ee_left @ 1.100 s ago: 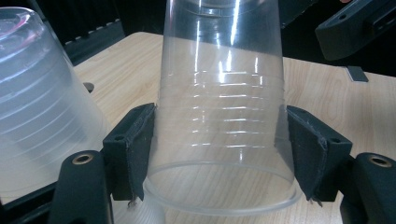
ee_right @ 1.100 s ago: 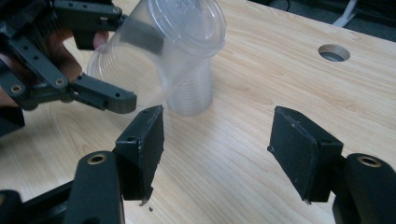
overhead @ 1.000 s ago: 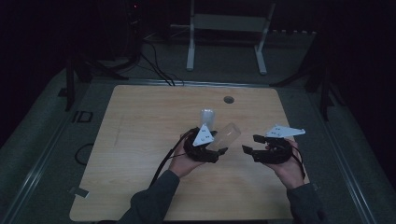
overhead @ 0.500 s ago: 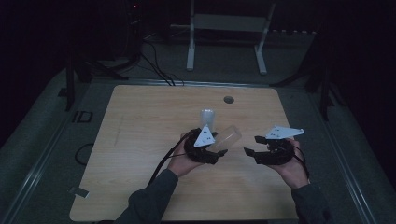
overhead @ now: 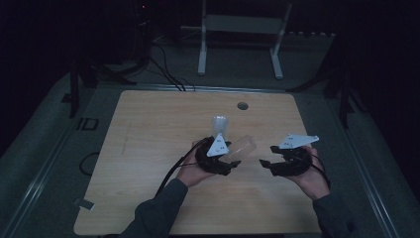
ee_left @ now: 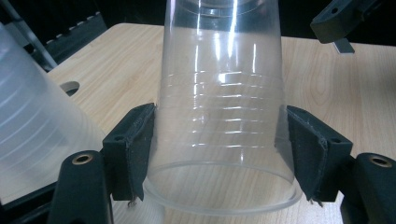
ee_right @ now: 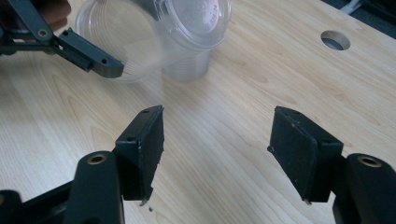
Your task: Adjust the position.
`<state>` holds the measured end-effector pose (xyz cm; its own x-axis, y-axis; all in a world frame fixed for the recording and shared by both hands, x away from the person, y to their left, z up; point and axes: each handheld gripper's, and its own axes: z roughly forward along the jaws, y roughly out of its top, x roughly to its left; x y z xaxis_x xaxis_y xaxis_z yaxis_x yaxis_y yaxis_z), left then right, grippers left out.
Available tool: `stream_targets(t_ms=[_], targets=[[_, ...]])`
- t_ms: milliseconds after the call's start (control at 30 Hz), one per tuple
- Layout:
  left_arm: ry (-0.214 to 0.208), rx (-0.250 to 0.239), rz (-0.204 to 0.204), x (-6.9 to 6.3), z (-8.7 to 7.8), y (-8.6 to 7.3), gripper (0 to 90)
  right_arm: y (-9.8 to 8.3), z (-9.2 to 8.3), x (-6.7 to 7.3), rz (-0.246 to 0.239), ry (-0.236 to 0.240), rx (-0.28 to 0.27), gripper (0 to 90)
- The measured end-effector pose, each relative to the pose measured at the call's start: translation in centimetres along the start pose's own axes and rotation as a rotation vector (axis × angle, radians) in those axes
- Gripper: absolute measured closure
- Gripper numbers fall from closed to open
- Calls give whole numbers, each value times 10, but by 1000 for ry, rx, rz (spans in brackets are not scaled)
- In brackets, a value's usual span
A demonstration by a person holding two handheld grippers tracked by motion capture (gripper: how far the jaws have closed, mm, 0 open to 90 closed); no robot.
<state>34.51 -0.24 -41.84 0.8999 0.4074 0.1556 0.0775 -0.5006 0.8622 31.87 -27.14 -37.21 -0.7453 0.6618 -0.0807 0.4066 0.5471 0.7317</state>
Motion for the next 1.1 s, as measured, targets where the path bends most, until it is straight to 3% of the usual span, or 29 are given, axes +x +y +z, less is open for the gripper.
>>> stream_targets(t_ms=[733,1100], targets=[[-31,56,63,-3,5,2,301,8,-3,1,-113,13,101,350],[-35,73,80,-3,4,1,301,12,-7,-1,-138,14,126,349]])
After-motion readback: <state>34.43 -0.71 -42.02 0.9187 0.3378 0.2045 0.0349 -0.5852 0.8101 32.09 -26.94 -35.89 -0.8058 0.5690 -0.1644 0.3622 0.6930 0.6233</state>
